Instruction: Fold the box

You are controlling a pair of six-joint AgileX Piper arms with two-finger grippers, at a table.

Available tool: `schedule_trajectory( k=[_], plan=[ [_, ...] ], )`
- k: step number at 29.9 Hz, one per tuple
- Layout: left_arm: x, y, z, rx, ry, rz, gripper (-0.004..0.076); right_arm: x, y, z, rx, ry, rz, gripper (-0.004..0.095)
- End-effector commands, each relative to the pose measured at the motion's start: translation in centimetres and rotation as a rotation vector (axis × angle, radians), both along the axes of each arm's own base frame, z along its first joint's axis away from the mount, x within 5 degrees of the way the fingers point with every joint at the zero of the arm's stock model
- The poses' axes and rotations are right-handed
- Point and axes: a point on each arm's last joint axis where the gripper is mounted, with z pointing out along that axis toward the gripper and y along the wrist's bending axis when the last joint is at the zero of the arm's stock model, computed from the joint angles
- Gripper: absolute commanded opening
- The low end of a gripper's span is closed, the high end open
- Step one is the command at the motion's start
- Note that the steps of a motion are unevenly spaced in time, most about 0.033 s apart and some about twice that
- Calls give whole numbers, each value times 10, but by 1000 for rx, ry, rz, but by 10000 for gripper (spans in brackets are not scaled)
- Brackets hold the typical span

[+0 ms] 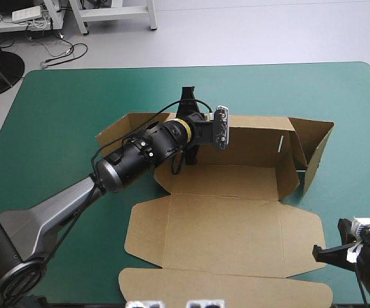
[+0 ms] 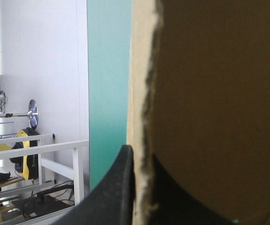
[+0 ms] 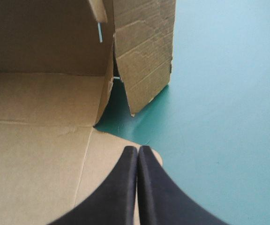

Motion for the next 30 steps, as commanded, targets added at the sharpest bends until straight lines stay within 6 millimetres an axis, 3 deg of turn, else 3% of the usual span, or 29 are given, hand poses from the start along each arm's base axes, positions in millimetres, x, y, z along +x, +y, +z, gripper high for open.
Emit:
schedule_trajectory(
  k=[1, 7, 12, 17, 23, 30],
  plan=[
    [-10, 0, 29, -75, -114, -7, -10, 12, -4, 35, 2, -115, -40, -15],
    [-24, -12, 15, -25, -181, 9, -10, 44, -9, 74, 39, -105, -62, -15],
    [-38, -17, -4, -13, -213, 72, -10, 84, -13, 109, 79, -101, -57, -15],
    [-45, -20, -8, -32, -223, 115, -10, 129, -17, 138, 109, -85, -50, -15],
    [-48, -21, -9, -72, -200, 140, -10, 183, -22, 149, 102, 15, -25, -15],
    [-47, -20, -9, -66, -200, 150, -10, 249, -27, 137, 103, 137, 32, -15]
  ],
)
